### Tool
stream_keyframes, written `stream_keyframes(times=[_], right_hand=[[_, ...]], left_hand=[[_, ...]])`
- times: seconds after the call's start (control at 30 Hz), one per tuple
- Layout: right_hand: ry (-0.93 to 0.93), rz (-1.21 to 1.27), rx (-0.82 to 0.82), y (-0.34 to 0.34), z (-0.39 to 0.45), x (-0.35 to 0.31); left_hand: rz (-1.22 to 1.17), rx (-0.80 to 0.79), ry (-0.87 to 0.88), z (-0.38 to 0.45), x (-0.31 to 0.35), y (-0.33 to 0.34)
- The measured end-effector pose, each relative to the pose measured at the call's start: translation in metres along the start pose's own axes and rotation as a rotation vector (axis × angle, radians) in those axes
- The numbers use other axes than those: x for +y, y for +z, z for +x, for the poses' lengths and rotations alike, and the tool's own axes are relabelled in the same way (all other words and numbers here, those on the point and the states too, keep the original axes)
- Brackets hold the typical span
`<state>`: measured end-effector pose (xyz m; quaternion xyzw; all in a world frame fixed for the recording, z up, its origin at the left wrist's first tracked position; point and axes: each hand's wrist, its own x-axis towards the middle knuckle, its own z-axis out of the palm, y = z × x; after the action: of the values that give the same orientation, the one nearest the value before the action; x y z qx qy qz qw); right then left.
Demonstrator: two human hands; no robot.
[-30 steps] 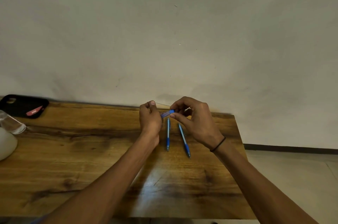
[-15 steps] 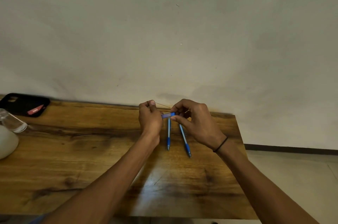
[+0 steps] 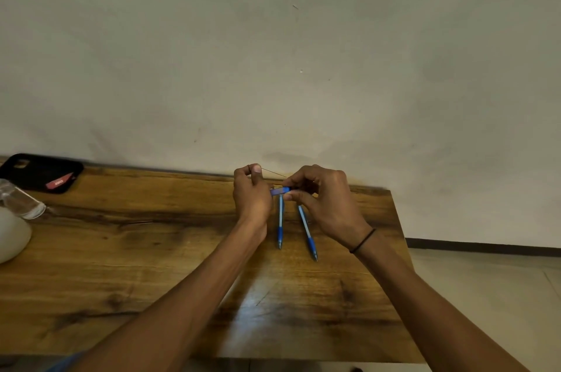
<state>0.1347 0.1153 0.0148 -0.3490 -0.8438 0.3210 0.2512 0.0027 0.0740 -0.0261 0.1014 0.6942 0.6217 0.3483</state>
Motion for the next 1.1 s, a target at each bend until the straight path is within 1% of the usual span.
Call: stream_keyframes(times=[0.1,0.23,0.3,0.4,0.57,0.63,0.73,0.8,0.9,1.1], right_hand=[[-0.006,0.051,0.011,0.0,-0.001,-0.003],[0.024,0.167,0.033,0.002,-0.001,-0.005],[0.018,0.18,0.05,0.002,-0.002,-0.006],[0.006,0.224,0.089,0.0,-0.002,-0.007],[0.05,0.299,0.128,-0.005,0.001,-0.003],[0.057,0.284,0.185,-0.005,0.002,0.0],[0.058,0.215,0.306,-0.006,0.005,0.007],[0.051,0.092,0.32,-0.009,0.007,0.016],[0.065,-0.157,0.234,-0.009,0.007,0.036],[0.17,-0.488,0.036,0.01,0.004,0.065]], left_hand=[[-0.017,-0.009,-0.016,-0.002,0.002,0.0],[-0.063,-0.068,-0.091,-0.005,0.004,0.0],[-0.053,-0.086,-0.091,-0.006,0.004,0.0],[-0.038,-0.073,-0.083,-0.003,0.001,-0.001],[0.016,-0.054,-0.107,0.007,-0.006,-0.001],[0.018,-0.046,-0.11,0.009,-0.007,-0.002],[0.01,-0.054,-0.118,0.01,-0.007,-0.002],[0.018,-0.056,-0.118,0.01,-0.006,-0.002],[0.003,-0.065,-0.112,0.009,-0.005,-0.004],[-0.033,-0.076,-0.104,0.008,-0.002,-0.006]])
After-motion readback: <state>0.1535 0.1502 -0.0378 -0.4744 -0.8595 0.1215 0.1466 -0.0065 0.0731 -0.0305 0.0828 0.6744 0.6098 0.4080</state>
